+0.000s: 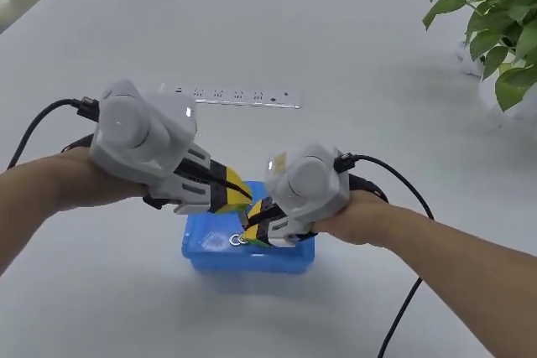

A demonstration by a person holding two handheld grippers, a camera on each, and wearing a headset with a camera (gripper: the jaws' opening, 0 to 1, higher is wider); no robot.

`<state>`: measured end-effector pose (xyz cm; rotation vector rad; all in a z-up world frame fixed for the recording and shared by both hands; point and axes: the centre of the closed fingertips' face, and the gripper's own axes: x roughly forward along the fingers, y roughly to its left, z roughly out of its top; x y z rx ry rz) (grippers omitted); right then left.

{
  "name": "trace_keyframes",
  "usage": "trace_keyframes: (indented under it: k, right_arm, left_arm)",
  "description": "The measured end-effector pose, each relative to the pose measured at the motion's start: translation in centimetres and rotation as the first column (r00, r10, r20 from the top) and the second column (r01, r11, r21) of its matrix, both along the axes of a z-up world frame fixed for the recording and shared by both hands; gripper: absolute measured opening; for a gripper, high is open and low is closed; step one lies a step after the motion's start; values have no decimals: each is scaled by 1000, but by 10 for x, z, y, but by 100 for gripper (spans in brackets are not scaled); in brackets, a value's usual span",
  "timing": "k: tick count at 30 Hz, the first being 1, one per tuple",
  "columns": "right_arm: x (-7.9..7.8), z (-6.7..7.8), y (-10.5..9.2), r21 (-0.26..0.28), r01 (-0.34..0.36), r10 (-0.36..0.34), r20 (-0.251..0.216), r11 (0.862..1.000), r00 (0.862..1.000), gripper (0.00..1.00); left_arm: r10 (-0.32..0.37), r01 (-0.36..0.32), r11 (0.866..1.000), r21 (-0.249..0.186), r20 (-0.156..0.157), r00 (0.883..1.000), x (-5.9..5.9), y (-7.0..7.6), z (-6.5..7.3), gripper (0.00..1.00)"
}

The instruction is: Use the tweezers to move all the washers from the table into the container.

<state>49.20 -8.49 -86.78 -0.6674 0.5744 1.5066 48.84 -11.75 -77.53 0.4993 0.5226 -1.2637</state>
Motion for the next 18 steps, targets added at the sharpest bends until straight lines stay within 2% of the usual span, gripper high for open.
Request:
trace_keyframes:
  k: [18]
  right_arm:
    - [-1,1,-3,-4,11,-11,3,1000,1000,12]
  left_arm:
    - [-8,8,1000,2,0,1000,-2,-1,2,5]
